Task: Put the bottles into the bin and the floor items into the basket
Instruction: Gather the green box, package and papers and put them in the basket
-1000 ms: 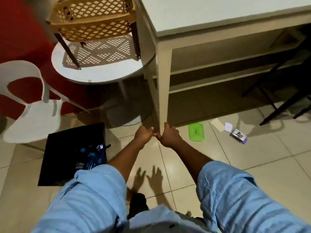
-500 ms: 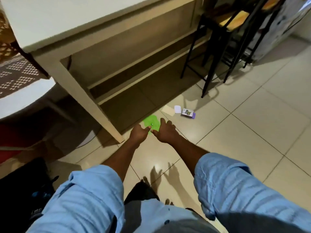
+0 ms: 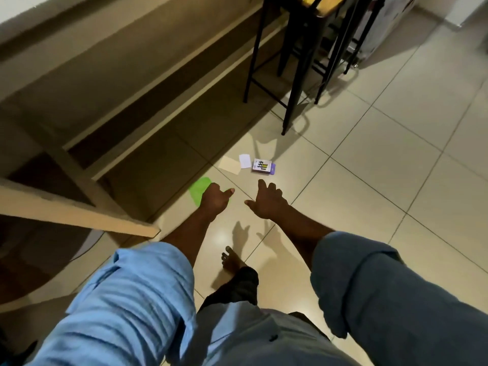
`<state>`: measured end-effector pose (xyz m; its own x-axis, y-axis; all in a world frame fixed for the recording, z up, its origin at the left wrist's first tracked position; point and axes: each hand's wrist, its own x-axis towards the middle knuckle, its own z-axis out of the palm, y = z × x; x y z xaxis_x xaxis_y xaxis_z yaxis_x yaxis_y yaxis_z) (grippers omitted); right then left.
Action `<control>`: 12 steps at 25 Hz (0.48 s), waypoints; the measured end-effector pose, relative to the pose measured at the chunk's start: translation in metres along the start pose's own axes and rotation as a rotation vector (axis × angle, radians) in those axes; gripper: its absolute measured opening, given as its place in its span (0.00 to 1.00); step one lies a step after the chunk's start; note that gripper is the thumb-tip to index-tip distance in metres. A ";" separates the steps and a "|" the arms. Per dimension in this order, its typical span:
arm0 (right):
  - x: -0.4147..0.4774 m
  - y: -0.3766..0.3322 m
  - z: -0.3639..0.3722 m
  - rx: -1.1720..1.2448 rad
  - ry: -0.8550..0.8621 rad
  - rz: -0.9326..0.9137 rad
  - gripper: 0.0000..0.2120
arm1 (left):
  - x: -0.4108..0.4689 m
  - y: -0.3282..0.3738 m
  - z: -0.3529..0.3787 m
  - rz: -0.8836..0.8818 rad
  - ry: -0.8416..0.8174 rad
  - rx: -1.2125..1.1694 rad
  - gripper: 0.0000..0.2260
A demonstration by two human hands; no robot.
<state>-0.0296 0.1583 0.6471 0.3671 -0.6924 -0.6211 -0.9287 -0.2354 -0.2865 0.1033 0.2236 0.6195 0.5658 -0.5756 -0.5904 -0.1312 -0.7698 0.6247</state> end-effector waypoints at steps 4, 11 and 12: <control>0.052 -0.011 -0.025 -0.067 -0.021 0.018 0.36 | 0.050 0.022 0.004 -0.059 -0.055 -0.025 0.27; 0.128 -0.008 -0.060 -0.129 -0.050 -0.012 0.38 | 0.099 0.040 0.013 -0.159 0.019 -0.038 0.26; 0.143 -0.006 -0.064 -0.125 -0.059 -0.012 0.38 | 0.108 0.040 0.015 -0.182 0.035 -0.029 0.26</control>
<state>0.0246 0.0171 0.6069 0.3774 -0.6484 -0.6611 -0.9221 -0.3291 -0.2036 0.1473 0.1260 0.5731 0.6060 -0.4169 -0.6775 -0.0009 -0.8520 0.5235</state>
